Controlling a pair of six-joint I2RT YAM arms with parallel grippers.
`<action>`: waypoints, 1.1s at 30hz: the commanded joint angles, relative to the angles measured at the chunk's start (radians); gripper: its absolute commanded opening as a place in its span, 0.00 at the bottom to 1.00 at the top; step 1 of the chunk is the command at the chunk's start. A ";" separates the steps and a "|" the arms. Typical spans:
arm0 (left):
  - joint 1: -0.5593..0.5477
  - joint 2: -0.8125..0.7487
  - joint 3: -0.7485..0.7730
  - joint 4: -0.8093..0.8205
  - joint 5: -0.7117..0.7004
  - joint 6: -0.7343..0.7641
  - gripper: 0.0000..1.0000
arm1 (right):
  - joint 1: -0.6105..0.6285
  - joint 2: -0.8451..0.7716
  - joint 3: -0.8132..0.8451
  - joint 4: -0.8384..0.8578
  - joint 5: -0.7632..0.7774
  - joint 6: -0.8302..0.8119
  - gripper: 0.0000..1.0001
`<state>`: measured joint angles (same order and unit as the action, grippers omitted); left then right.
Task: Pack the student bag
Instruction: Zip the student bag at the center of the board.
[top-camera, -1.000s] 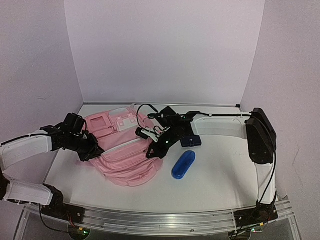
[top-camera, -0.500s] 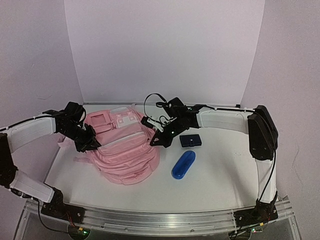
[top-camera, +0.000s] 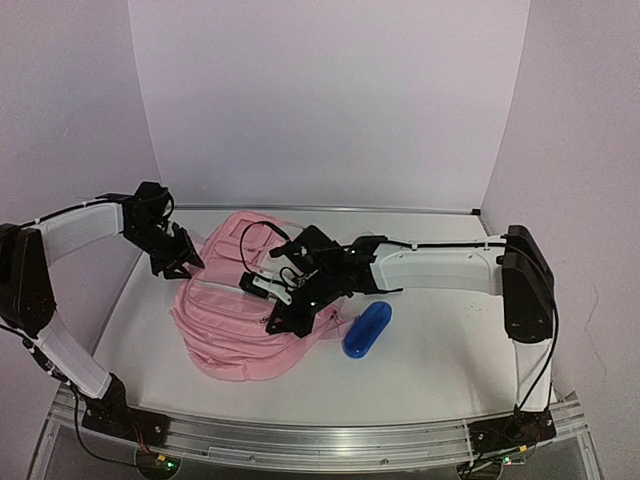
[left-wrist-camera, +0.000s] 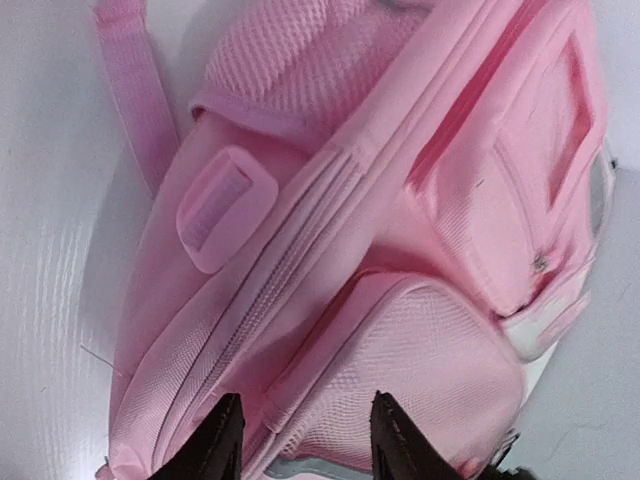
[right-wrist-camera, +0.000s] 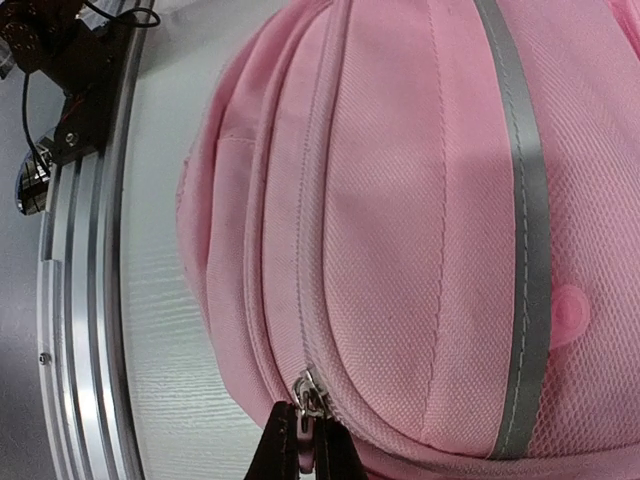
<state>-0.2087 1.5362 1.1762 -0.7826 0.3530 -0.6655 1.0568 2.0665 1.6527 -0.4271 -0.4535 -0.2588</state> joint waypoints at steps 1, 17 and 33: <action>0.009 -0.285 -0.132 0.143 0.030 -0.153 0.51 | 0.006 0.023 0.052 -0.031 -0.015 -0.009 0.00; -0.194 -0.519 -0.437 0.244 -0.091 -0.496 0.58 | 0.006 0.111 0.201 -0.031 -0.038 0.025 0.00; -0.235 -0.388 -0.416 0.293 -0.199 -0.538 0.20 | 0.005 0.115 0.218 -0.032 -0.032 0.034 0.00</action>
<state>-0.4399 1.1549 0.7258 -0.4985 0.2295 -1.1857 1.0659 2.1851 1.8293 -0.5211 -0.4878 -0.2227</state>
